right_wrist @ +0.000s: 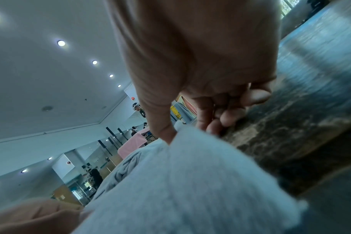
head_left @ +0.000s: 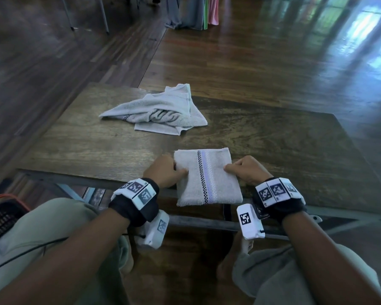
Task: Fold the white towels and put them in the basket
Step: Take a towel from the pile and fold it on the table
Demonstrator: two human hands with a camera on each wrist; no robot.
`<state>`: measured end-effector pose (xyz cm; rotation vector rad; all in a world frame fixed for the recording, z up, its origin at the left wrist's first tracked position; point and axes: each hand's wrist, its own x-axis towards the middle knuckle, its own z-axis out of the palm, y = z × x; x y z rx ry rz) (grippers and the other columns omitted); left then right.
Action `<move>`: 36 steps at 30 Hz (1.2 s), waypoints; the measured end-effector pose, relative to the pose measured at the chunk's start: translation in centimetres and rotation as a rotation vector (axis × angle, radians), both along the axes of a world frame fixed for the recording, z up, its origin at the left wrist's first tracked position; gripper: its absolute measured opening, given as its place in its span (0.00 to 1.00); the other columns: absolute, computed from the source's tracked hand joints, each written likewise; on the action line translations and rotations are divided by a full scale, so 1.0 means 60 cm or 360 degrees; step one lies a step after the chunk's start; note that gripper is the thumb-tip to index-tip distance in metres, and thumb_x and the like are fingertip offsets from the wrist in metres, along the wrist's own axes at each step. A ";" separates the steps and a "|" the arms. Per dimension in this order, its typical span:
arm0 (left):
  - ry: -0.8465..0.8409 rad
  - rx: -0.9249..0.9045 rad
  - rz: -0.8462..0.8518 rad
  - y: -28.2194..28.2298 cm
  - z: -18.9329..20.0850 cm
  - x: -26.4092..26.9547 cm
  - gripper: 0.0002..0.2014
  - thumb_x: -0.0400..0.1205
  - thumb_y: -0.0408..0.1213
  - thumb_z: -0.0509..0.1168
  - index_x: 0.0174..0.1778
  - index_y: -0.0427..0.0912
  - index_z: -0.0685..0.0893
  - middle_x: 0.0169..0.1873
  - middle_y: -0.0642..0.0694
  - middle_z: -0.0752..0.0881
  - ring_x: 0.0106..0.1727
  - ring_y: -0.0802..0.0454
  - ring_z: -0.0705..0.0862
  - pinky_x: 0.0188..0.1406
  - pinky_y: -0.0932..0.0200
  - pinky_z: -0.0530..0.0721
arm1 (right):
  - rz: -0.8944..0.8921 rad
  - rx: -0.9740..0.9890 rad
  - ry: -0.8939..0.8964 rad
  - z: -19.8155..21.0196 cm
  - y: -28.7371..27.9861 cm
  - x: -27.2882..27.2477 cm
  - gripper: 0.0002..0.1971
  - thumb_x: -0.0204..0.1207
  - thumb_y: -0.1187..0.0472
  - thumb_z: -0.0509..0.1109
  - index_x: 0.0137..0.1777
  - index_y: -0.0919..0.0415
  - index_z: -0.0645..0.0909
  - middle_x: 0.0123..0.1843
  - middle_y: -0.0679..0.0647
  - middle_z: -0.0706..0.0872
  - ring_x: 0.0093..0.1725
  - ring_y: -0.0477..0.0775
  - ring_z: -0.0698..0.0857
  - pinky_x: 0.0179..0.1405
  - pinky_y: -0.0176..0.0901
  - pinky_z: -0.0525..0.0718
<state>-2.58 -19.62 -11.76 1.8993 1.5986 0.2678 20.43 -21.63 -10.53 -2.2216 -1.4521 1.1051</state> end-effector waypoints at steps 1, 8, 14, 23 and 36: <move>-0.0020 -0.0008 0.0013 0.000 0.001 0.003 0.22 0.78 0.45 0.67 0.21 0.43 0.68 0.19 0.49 0.71 0.21 0.55 0.70 0.21 0.61 0.63 | 0.0001 -0.0009 0.0009 0.003 -0.001 -0.003 0.23 0.74 0.54 0.69 0.20 0.59 0.67 0.27 0.56 0.75 0.28 0.51 0.75 0.28 0.40 0.72; -0.0410 -0.0061 0.0220 0.001 -0.008 0.016 0.11 0.76 0.40 0.66 0.39 0.34 0.80 0.34 0.41 0.83 0.36 0.48 0.81 0.28 0.60 0.73 | -0.0069 -0.0102 0.0334 0.021 -0.012 -0.001 0.16 0.81 0.65 0.63 0.62 0.78 0.77 0.62 0.75 0.81 0.63 0.72 0.81 0.61 0.62 0.81; -0.0728 -0.0250 0.0435 -0.016 0.007 0.015 0.21 0.79 0.38 0.68 0.67 0.36 0.73 0.54 0.45 0.81 0.52 0.51 0.79 0.48 0.57 0.77 | -0.0476 -0.0195 0.0780 0.030 -0.032 0.004 0.14 0.78 0.66 0.67 0.61 0.70 0.79 0.59 0.62 0.86 0.59 0.58 0.85 0.49 0.50 0.85; -0.0876 -0.0073 0.0520 -0.085 0.084 -0.019 0.23 0.79 0.40 0.69 0.67 0.36 0.74 0.61 0.40 0.81 0.60 0.44 0.80 0.61 0.49 0.79 | -0.0474 0.0114 0.0807 0.101 -0.100 -0.060 0.06 0.72 0.69 0.69 0.42 0.74 0.81 0.43 0.68 0.82 0.44 0.63 0.82 0.48 0.56 0.81; -0.1353 0.0179 0.0490 -0.199 0.280 -0.116 0.13 0.83 0.33 0.59 0.63 0.41 0.80 0.51 0.43 0.82 0.50 0.47 0.79 0.46 0.52 0.82 | -0.0174 0.0584 0.0482 0.308 -0.201 -0.158 0.17 0.75 0.71 0.62 0.56 0.88 0.71 0.36 0.60 0.73 0.27 0.52 0.72 0.23 0.35 0.71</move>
